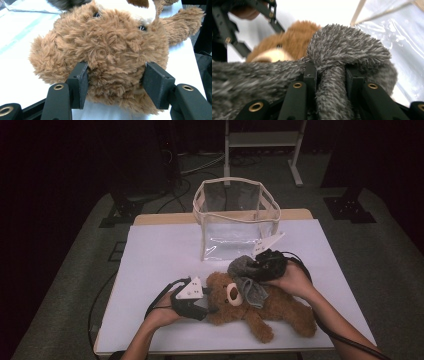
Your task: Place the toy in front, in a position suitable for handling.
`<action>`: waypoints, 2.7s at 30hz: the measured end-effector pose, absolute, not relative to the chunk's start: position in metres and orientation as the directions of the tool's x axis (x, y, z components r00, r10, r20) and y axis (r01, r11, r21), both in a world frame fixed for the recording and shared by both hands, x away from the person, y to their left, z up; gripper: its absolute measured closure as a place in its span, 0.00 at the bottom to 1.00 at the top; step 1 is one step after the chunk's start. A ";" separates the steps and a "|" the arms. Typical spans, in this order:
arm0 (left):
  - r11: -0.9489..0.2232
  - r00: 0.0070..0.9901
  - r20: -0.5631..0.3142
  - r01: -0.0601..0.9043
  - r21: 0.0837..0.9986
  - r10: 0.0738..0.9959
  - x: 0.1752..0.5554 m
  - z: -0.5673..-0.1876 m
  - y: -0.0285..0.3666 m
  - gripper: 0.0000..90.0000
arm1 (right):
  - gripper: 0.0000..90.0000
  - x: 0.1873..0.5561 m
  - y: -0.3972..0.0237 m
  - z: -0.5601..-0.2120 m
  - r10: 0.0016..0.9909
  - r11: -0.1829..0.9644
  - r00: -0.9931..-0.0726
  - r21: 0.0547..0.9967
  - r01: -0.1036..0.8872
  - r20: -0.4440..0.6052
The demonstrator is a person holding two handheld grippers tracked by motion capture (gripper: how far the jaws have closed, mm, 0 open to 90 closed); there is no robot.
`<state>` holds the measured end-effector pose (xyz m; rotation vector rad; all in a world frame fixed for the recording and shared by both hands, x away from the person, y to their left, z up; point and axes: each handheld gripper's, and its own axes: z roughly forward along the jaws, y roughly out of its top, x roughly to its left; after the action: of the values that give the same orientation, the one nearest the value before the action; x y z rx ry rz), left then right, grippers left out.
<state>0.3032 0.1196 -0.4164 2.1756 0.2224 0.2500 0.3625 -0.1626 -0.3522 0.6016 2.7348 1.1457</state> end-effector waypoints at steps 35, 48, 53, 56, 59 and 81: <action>-0.537 0.919 0.111 0.120 0.835 0.378 0.314 -0.410 0.138 0.41 | 0.75 0.364 -0.090 -0.339 0.329 0.665 -0.944 0.713 0.225 -0.008; -0.491 0.916 0.108 0.105 0.865 0.385 0.312 -0.393 0.164 0.38 | 0.75 0.366 -0.088 -0.347 0.298 0.662 -0.954 0.713 0.232 0.033; -0.504 0.923 0.102 0.108 0.857 0.372 0.313 -0.396 0.160 0.38 | 0.75 0.356 -0.112 -0.333 0.307 0.650 -0.952 0.729 0.216 0.009; -0.506 0.925 0.106 0.101 0.856 0.364 0.312 -0.395 0.159 0.38 | 0.75 0.357 -0.119 -0.334 0.321 0.632 -0.947 0.740 0.232 0.022; -0.503 0.927 0.104 0.099 0.859 0.360 0.312 -0.395 0.157 0.38 | 0.75 0.359 -0.116 -0.340 0.324 0.612 -0.945 0.751 0.247 0.047; -0.503 0.938 0.066 0.121 0.856 0.340 0.313 -0.401 0.150 0.36 | 0.75 0.337 -0.226 -0.304 0.460 0.470 -0.886 0.828 0.304 0.064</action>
<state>0.3135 0.1500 -0.4010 2.0964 0.3272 0.2770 0.3374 -0.2260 -0.3043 0.6682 2.5462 1.3826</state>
